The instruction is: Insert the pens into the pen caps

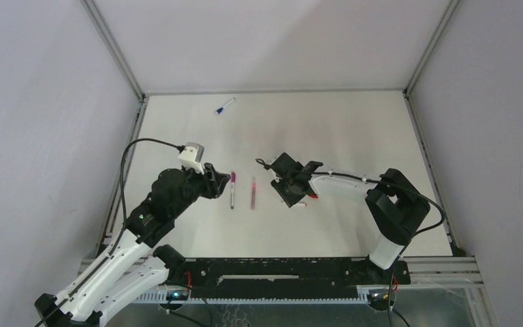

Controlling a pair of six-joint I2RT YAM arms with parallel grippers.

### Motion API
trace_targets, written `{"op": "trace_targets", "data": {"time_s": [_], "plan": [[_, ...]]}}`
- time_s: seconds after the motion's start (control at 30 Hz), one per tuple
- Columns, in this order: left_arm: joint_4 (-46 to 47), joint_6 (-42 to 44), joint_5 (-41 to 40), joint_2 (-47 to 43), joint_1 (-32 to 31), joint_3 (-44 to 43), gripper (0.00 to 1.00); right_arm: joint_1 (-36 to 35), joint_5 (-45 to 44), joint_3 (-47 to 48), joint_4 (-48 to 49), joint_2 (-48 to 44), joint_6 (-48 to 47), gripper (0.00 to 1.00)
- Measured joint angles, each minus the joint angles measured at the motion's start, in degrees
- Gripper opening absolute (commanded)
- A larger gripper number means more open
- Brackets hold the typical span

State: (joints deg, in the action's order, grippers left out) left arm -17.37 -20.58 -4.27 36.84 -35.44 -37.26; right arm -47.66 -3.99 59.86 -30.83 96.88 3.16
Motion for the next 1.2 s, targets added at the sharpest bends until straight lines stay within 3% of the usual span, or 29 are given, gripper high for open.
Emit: {"op": "trace_targets", "data": {"time_s": [0.3,0.4,0.47,0.53,0.57,0.87,1.2], "plan": [[-0.02,0.0,0.07,-0.15,0.0,0.02,0.47,-0.13,1.33,0.0,0.07,2.4,-0.96,0.37],[-0.13,0.0,0.07,-0.15,0.0,0.02,0.47,-0.11,1.38,0.37,0.22,3.28,-1.22,0.32],[-0.33,0.0,0.04,-0.15,0.0,0.02,0.47,-0.13,1.53,0.72,0.11,3.72,-1.36,0.23],[-0.57,0.0,0.0,-0.15,0.0,0.02,0.47,-0.22,1.81,0.9,0.04,3.93,-1.42,0.03],[-0.7,-0.02,-0.02,-0.15,0.0,0.02,0.47,-0.37,2.25,1.05,-0.09,4.09,-1.09,0.0],[1.49,-1.18,2.43,-2.49,0.0,3.45,0.49,-0.24,2.12,1.4,-0.44,3.5,0.42,0.0],[24.26,-11.63,12.26,0.46,-1.51,15.82,0.47,1.07,7.65,-1.53,17.59,-21.57,12.46,0.0]]}}
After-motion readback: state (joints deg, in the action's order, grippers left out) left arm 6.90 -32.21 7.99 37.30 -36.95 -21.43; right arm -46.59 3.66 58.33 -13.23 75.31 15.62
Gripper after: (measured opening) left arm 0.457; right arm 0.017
